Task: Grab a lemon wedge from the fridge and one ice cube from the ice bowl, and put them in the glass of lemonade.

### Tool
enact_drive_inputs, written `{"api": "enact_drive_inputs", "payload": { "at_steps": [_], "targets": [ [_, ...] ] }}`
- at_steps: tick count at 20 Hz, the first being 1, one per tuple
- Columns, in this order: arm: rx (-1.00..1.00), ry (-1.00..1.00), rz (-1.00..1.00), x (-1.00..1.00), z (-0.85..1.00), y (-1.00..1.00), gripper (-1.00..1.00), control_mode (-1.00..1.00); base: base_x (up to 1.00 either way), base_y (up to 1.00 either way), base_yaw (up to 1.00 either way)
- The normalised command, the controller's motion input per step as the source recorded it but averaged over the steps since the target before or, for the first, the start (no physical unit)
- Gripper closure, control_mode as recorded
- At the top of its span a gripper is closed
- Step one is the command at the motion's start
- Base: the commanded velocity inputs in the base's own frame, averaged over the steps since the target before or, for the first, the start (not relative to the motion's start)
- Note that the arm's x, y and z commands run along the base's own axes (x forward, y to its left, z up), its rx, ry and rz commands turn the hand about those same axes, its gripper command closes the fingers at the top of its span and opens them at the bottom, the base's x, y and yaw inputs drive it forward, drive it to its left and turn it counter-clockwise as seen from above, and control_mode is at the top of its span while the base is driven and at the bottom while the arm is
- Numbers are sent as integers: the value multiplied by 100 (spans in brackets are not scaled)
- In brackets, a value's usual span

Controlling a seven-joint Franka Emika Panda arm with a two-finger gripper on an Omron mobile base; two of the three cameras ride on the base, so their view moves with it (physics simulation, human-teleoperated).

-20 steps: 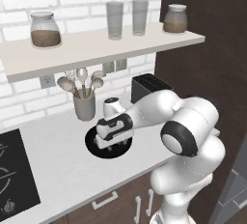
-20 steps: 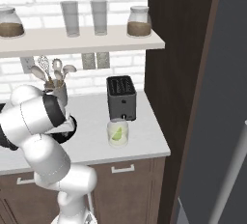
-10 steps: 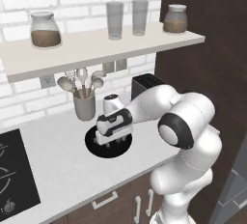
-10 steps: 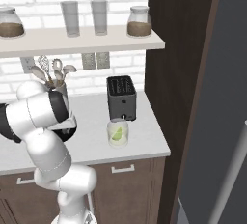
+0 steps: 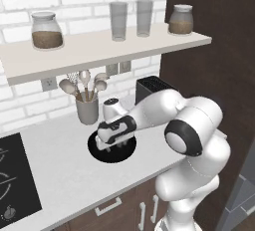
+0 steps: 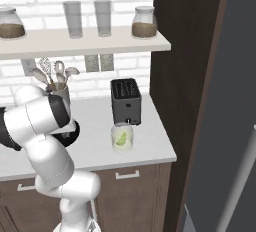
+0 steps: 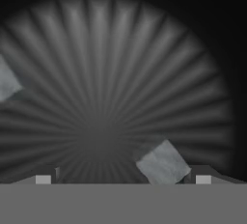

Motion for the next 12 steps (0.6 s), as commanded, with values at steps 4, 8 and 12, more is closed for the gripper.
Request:
{"api": "enact_drive_inputs", "payload": {
  "at_steps": [4, 8, 12],
  "targets": [
    [0, -3, 0, 15, 6, -7, -100, -100, 0, 0, 0],
    [0, -1, 0, 30, 2, -1, -100, -100, 0, 0, 0],
    [0, 0, 2, 9, -6, 3, -100, -100, 0, 0, 0]
  ]
}}
